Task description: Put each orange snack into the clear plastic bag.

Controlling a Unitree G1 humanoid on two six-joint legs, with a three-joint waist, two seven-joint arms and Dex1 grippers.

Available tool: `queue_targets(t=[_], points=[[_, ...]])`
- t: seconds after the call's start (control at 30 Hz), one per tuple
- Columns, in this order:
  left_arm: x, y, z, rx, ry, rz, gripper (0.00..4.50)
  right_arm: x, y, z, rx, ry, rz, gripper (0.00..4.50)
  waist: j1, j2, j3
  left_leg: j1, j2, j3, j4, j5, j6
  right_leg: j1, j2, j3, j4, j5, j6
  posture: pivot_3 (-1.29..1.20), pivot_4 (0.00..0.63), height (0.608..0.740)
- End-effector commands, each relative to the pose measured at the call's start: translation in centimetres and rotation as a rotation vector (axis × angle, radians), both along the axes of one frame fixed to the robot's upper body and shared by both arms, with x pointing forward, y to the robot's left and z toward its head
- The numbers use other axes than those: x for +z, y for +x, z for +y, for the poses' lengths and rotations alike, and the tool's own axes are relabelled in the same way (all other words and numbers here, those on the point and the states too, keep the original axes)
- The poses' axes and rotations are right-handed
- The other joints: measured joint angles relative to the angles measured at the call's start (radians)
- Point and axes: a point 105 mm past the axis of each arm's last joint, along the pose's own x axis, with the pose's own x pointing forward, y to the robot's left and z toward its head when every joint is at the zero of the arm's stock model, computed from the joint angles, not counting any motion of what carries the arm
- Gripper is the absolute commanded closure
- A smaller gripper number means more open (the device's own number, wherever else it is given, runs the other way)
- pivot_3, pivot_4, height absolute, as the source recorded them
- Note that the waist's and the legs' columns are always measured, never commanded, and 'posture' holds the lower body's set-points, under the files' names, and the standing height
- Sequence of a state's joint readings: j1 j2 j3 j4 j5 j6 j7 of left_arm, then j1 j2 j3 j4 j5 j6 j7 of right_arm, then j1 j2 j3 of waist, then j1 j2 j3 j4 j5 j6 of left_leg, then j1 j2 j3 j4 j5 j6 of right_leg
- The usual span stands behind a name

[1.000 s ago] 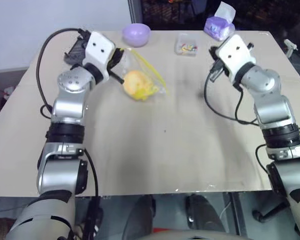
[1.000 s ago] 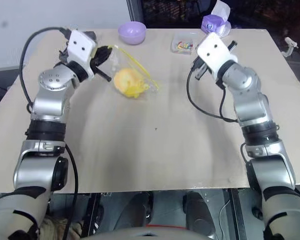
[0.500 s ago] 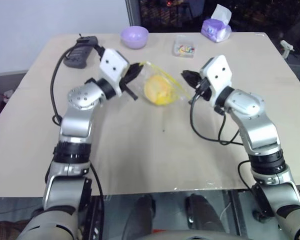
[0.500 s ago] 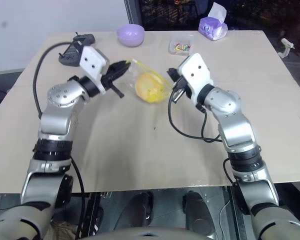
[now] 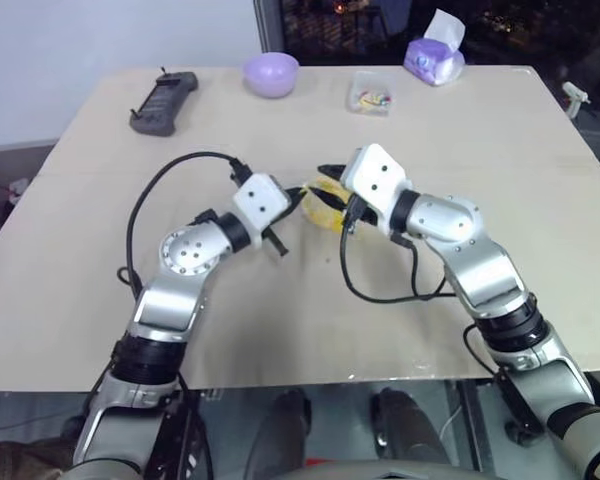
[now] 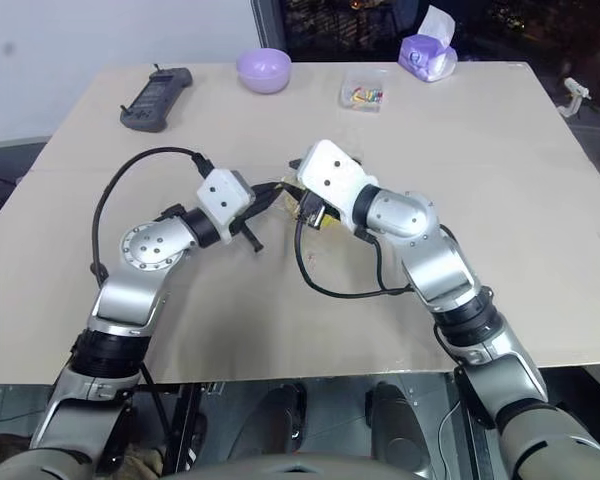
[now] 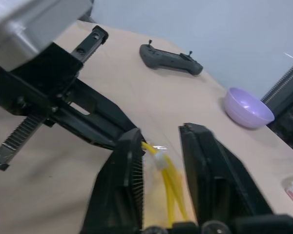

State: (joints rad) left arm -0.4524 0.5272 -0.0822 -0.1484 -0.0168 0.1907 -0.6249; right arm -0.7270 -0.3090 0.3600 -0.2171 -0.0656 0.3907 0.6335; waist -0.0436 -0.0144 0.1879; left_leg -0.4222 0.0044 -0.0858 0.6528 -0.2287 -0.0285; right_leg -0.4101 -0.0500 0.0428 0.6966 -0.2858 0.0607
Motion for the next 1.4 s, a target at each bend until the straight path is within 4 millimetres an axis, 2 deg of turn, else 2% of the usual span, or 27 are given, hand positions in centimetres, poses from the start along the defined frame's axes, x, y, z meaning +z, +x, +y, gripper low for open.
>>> queue_targets(t=[0.03, 0.4, 0.63, 0.67, 0.8, 1.03, 1.4], points=[[1.1, -0.7, -0.5, -0.008, 0.002, -0.064, 4.50, 0.7, -0.5, 0.6, 0.029, -0.023, -0.075, 3.17, 0.000, 0.000, 0.000, 0.000, 0.000, 0.000, 0.000, 0.000, 0.000, 0.000, 0.000, 0.000, 0.000, 0.000, 0.000, 0.00, 0.150, 0.740], [1.3, -0.9, -0.9, -0.016, -0.031, -0.050, 4.50, -0.6, 0.6, 0.5, -0.011, -0.135, -0.174, 3.17, 0.000, 0.000, 0.000, 0.000, 0.000, 0.000, 0.000, 0.000, -0.001, 0.000, 0.000, 0.000, 0.000, 0.000, 0.000, 0.00, 0.150, 0.740], [1.3, -0.9, -0.9, -0.018, -0.032, -0.040, 4.50, -0.2, 1.4, 0.5, -0.043, -0.135, -0.222, 3.17, 0.000, 0.000, 0.000, 0.000, 0.000, 0.000, 0.000, 0.001, -0.001, 0.000, 0.000, 0.000, 0.000, 0.000, 0.000, 0.00, 0.150, 0.740], [1.3, -0.9, -0.9, -0.019, -0.032, -0.039, 4.50, -0.2, 1.4, 0.5, -0.046, -0.132, -0.224, 3.55, 0.000, 0.000, 0.000, 0.000, 0.000, 0.000, 0.000, 0.001, -0.001, 0.000, 0.000, 0.000, 0.000, 0.000, 0.000, 0.00, 0.150, 0.740], [1.3, -0.9, -0.9, -0.019, -0.034, -0.037, 4.50, -0.1, 1.5, 0.4, -0.052, -0.134, -0.235, 4.40, 0.001, 0.000, 0.000, 0.000, 0.000, 0.000, 0.000, 0.001, -0.001, 0.000, 0.000, 0.000, 0.000, 0.000, 0.000, 0.00, 0.150, 0.740], [1.2, -0.9, -0.7, -0.015, -0.033, -0.032, 4.50, 0.2, 1.5, 0.3, -0.053, -0.146, -0.257, 4.40, 0.000, 0.000, 0.000, 0.000, 0.000, 0.000, 0.000, 0.001, -0.001, 0.000, 0.000, 0.000, 0.000, 0.000, 0.000, 0.00, 0.150, 0.740], [1.4, -0.9, -0.6, -0.016, -0.038, -0.030, 4.50, -0.6, 1.9, -0.3, -0.062, -0.236, -0.292, 4.40, 0.000, 0.000, 0.000, 0.000, 0.000, 0.000, 0.000, 0.001, -0.001, 0.000, 0.000, 0.000, 0.000, 0.000, 0.000, 0.00, 0.150, 0.740]])
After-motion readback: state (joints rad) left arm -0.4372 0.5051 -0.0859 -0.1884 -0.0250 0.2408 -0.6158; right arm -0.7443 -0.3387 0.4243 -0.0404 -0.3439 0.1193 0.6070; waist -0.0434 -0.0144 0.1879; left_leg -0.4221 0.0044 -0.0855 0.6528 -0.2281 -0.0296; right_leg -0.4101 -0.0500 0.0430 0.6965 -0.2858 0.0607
